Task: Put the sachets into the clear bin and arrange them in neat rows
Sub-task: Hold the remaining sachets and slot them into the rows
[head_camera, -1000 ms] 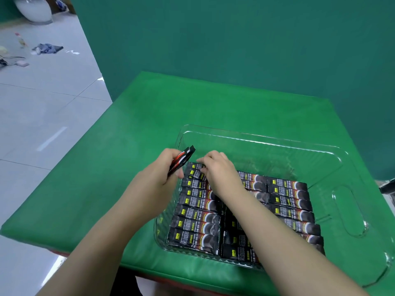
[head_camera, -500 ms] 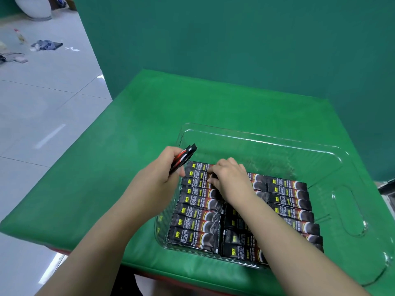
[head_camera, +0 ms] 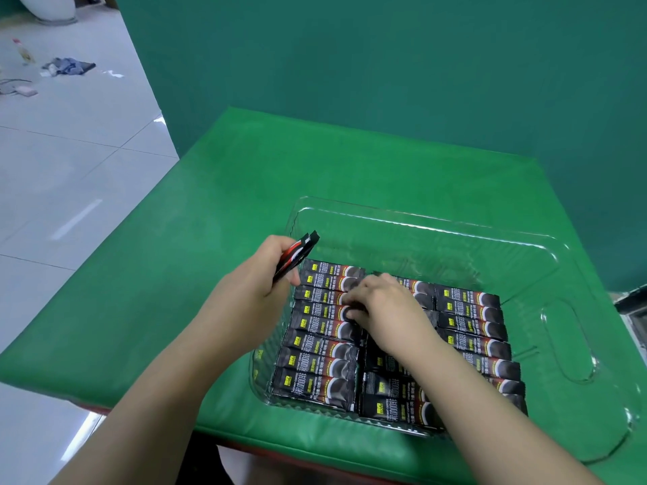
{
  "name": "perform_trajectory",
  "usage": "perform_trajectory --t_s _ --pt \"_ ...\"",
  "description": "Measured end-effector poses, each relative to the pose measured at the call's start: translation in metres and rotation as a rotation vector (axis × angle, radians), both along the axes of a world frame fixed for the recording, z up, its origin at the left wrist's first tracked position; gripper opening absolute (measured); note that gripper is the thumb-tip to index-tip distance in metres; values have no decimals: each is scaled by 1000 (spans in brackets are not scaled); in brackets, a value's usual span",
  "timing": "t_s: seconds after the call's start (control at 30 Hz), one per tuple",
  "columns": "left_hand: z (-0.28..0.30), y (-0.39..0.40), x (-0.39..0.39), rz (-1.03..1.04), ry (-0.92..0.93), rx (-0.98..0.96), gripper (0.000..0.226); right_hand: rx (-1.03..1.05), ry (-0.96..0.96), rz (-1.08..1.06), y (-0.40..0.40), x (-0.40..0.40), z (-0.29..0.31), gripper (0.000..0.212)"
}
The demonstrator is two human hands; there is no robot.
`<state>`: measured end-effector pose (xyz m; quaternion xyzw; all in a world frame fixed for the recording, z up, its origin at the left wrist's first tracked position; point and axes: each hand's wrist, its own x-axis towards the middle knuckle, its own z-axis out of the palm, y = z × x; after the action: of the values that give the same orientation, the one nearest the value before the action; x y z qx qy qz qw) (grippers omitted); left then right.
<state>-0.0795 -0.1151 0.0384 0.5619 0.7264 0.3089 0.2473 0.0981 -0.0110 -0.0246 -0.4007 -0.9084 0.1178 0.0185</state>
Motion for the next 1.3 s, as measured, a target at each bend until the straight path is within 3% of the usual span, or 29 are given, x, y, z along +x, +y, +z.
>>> perform_trajectory --t_s 0.67,0.93,1.3 --pt "-2 0 0 -3 13 23 19 14 14 -113 -21 10 -1 34" --pt "-1 0 0 -11 1 21 17 28 -3 -6 -26 6 -4 37" --pt "-1 0 0 -25 7 24 16 29 69 49 -26 4 -8 25"
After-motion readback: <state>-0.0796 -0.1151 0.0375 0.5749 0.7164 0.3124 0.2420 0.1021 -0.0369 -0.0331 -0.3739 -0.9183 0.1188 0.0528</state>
